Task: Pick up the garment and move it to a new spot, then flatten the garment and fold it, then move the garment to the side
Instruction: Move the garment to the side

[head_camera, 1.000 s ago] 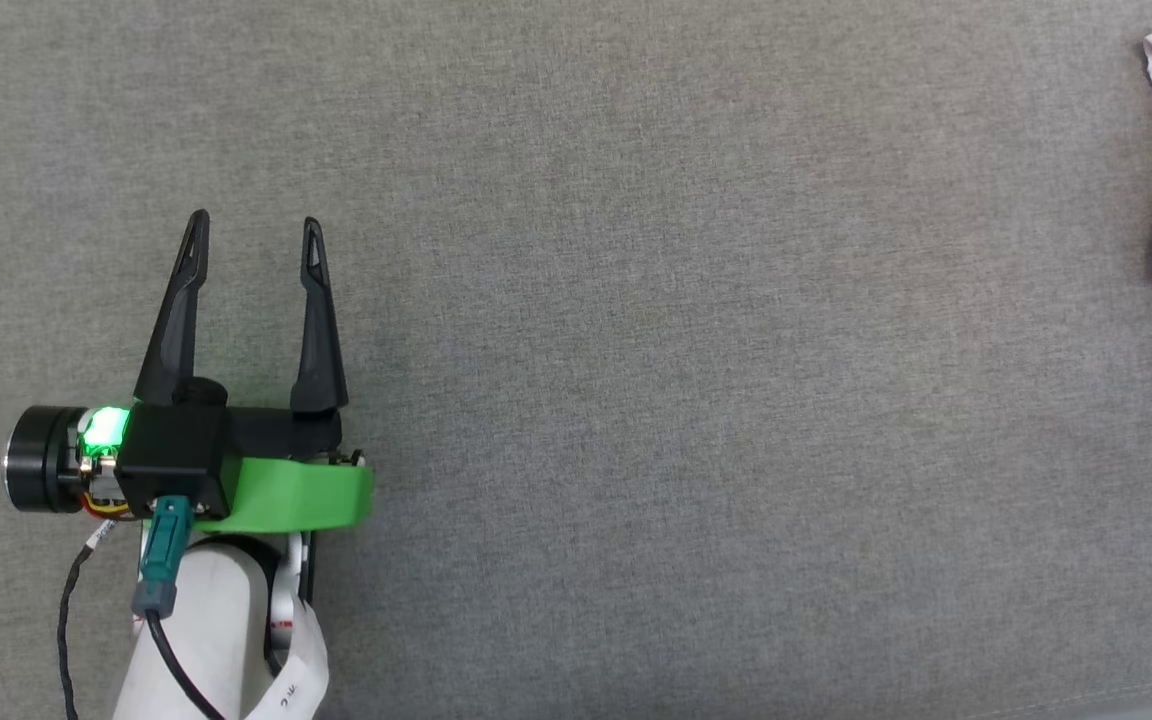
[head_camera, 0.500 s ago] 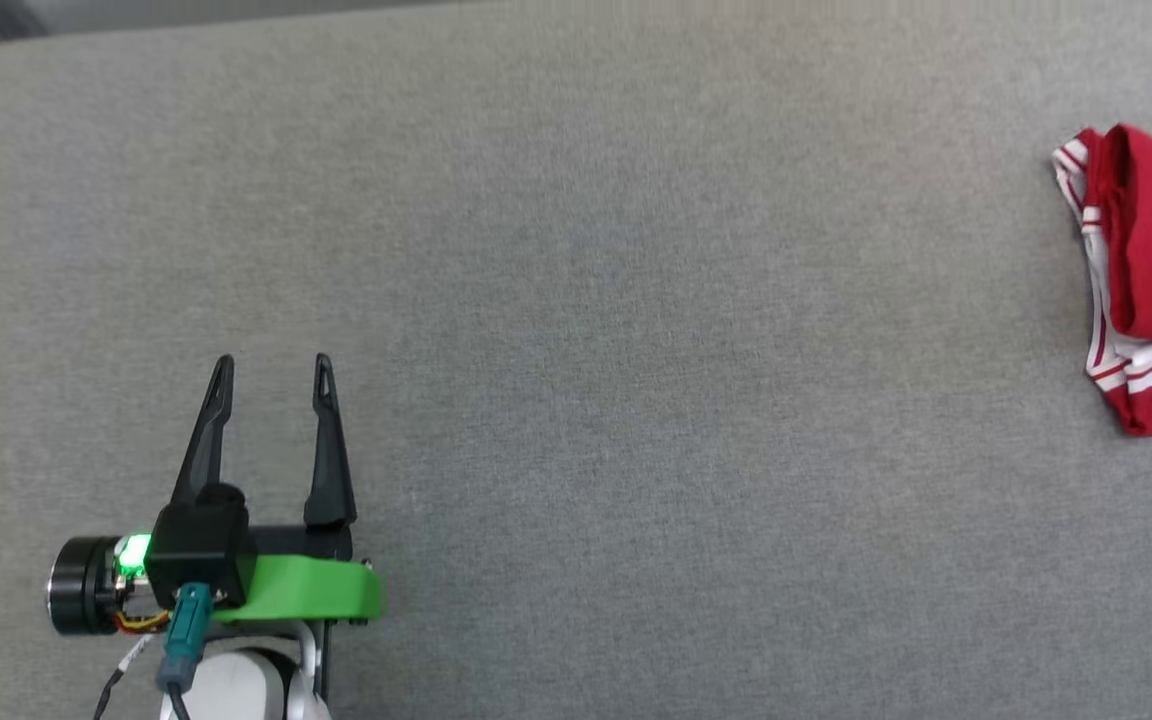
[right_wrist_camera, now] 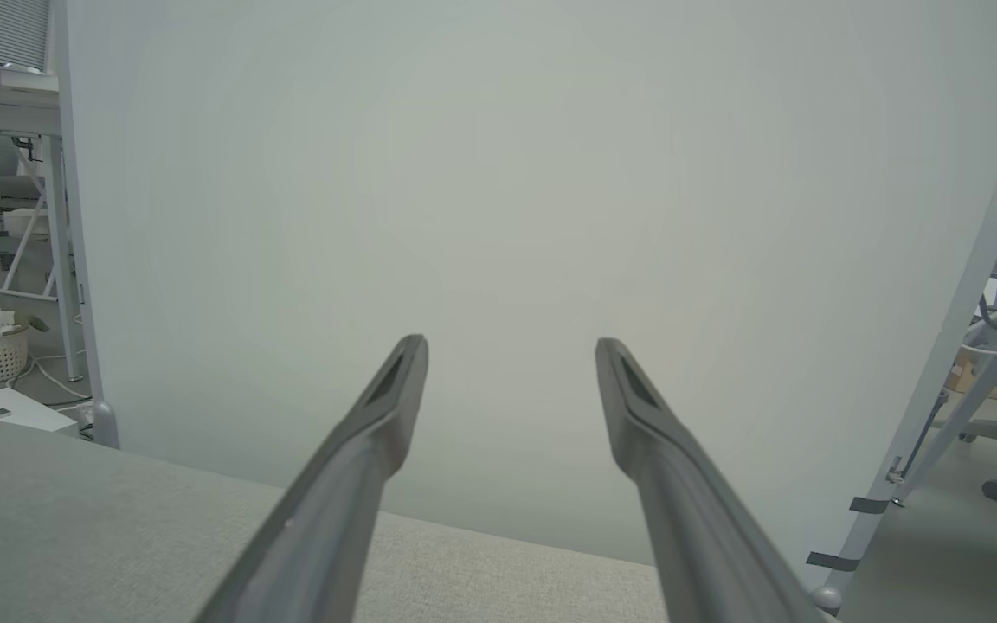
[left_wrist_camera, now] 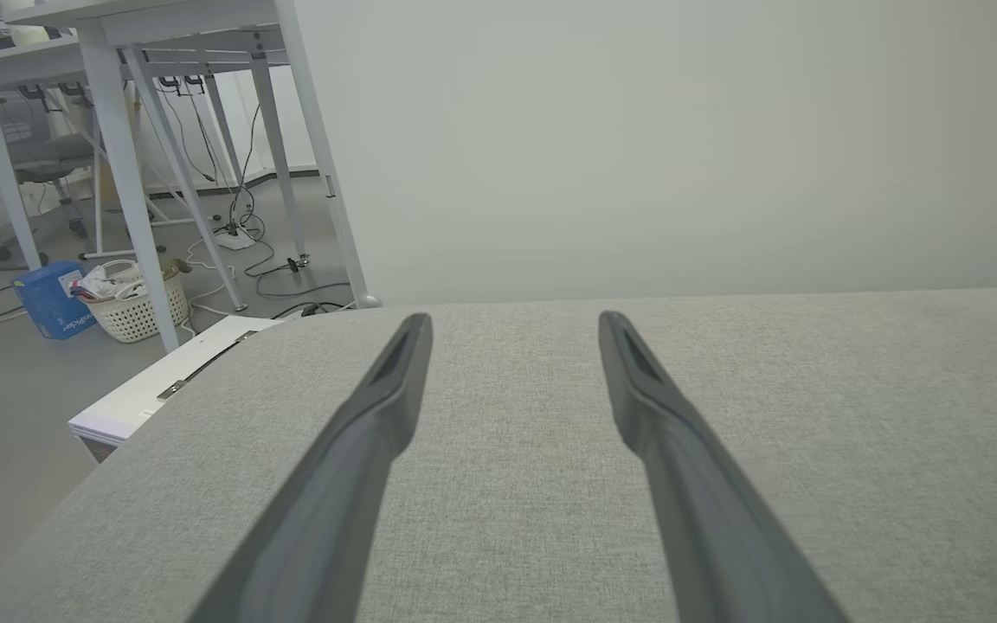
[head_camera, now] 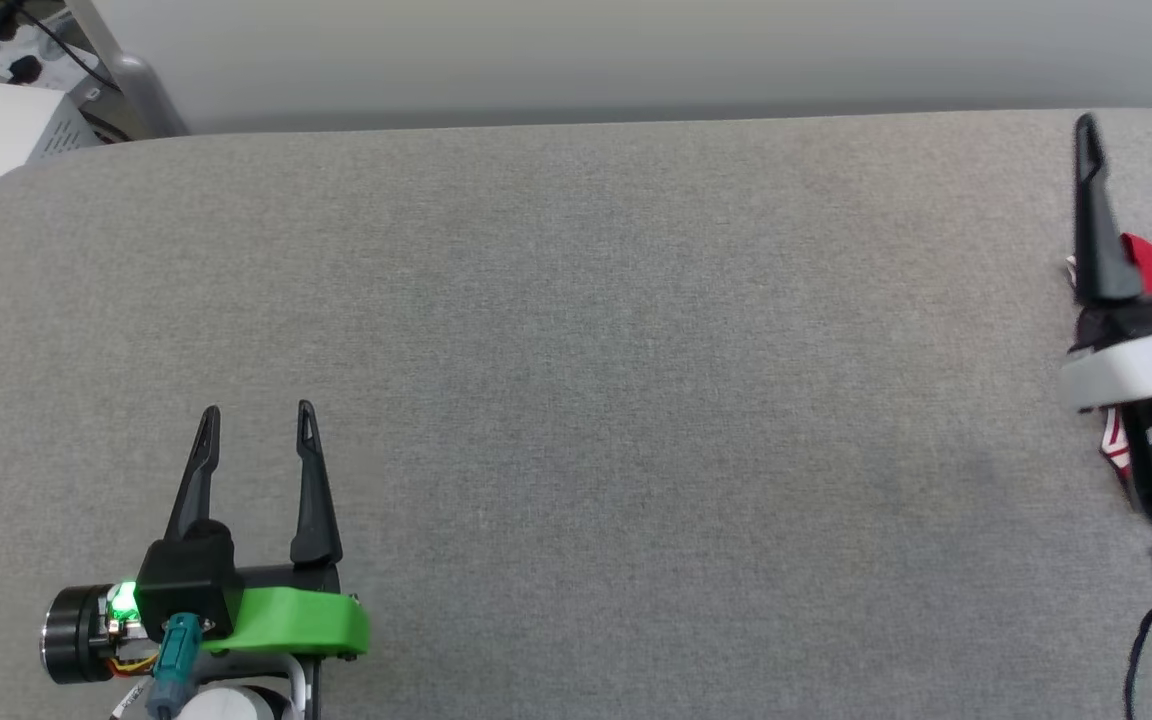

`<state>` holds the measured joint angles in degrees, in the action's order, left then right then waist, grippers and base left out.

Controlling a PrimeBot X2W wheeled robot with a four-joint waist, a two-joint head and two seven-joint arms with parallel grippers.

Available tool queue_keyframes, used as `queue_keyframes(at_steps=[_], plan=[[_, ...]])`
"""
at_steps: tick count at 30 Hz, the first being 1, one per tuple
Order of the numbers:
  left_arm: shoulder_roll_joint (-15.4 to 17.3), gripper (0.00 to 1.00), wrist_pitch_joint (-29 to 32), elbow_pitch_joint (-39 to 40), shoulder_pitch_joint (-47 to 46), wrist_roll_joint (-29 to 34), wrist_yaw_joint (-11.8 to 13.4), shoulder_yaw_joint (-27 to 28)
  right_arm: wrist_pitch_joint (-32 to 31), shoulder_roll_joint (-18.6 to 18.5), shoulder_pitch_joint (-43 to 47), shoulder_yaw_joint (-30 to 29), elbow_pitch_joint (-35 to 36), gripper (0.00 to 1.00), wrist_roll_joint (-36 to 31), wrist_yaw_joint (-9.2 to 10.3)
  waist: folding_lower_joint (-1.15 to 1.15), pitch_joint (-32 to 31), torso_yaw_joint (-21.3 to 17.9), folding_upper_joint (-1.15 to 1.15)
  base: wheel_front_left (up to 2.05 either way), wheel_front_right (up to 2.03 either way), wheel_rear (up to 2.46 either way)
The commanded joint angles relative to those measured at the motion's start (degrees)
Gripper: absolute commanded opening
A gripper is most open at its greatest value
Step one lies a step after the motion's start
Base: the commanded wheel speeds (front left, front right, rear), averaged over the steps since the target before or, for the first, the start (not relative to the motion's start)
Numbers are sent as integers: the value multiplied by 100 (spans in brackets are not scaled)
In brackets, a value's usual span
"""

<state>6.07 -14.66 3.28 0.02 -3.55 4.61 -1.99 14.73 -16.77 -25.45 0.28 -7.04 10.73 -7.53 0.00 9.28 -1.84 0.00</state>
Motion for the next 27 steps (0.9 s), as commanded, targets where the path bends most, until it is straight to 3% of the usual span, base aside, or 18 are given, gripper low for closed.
queue_keyframes(at_steps=[1,12,27], plan=[[-14,100,-34,-25,94,-40,9,20,26,109,194,43,67,100,-37,4,0,-161,160,0,0,0,0],[-81,100,-34,-208,213,-98,-36,26,26,853,1515,291,218,100,15,4,0,-330,231,0,0,0,0],[-144,100,-34,-406,307,-132,-184,-43,27,1173,2775,-23,743,100,-134,4,0,-448,237,0,0,0,0]])
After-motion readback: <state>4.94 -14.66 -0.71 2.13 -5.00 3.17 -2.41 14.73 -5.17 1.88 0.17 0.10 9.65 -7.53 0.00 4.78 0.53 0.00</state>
